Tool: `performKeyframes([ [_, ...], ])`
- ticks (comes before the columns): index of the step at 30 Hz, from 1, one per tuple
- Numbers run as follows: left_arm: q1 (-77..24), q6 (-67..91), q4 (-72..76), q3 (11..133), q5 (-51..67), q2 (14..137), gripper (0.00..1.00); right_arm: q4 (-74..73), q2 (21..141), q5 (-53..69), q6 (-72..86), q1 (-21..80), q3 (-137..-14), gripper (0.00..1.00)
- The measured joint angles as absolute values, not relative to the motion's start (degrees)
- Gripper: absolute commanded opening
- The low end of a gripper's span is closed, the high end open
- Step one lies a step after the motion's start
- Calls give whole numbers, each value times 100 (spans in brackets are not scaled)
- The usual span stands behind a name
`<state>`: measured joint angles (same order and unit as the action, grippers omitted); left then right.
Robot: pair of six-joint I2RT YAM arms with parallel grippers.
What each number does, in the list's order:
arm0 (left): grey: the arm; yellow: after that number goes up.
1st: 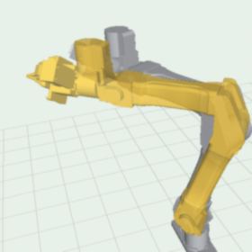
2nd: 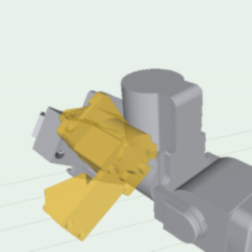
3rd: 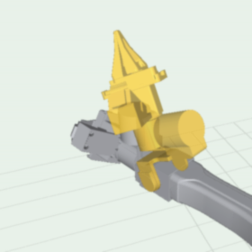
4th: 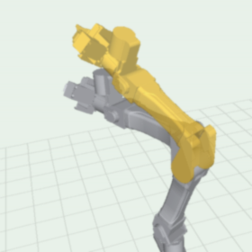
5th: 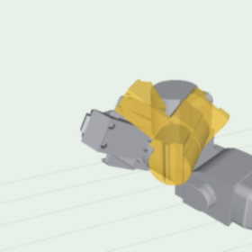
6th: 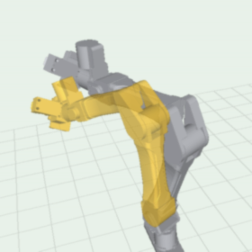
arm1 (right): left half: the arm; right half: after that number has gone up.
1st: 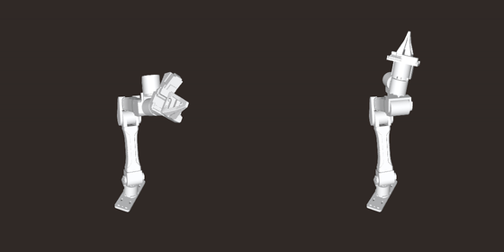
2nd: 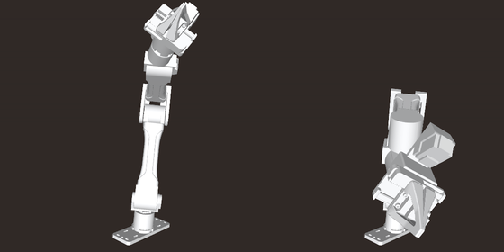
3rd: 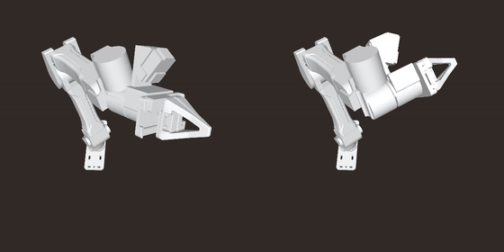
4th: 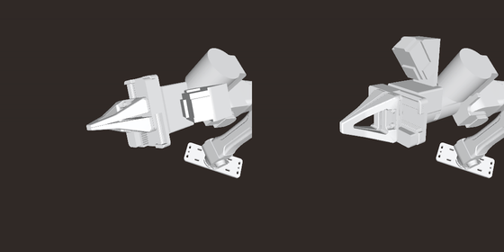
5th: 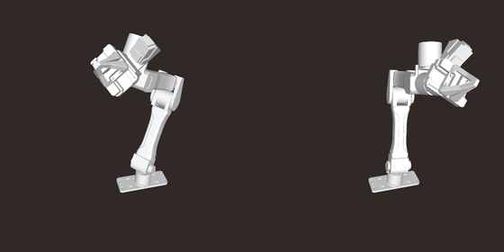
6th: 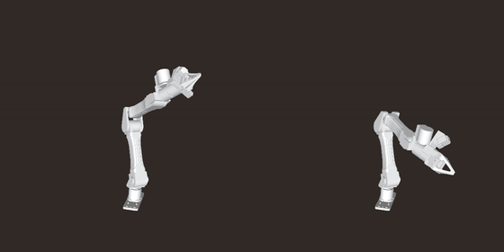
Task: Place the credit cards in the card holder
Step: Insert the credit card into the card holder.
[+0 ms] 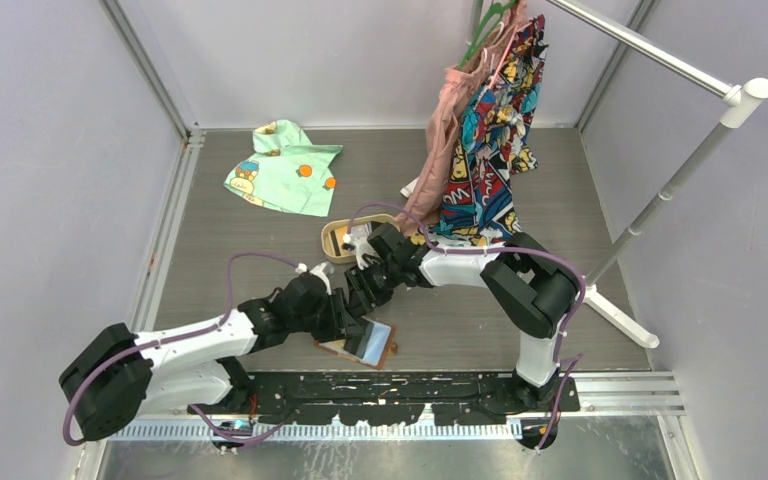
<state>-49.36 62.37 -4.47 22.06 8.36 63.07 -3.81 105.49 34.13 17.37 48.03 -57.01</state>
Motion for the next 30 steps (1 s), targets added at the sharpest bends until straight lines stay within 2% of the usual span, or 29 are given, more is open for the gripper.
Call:
performKeyframes([
  [10,-4936,6121,-832,2237,648,6071,37,-480,10549,3450,1529,4803,-5704,47],
  [21,-4936,5953,-1286,2344,421,6001,20,-604,10549,3516,1365,4836,-5704,47],
  [25,-4936,5931,-1291,2346,425,6045,18,-613,10549,3522,1323,4842,-5704,47],
  [30,-4936,5931,-1179,2386,550,6228,19,-753,10545,3548,1175,4845,-5763,56],
])
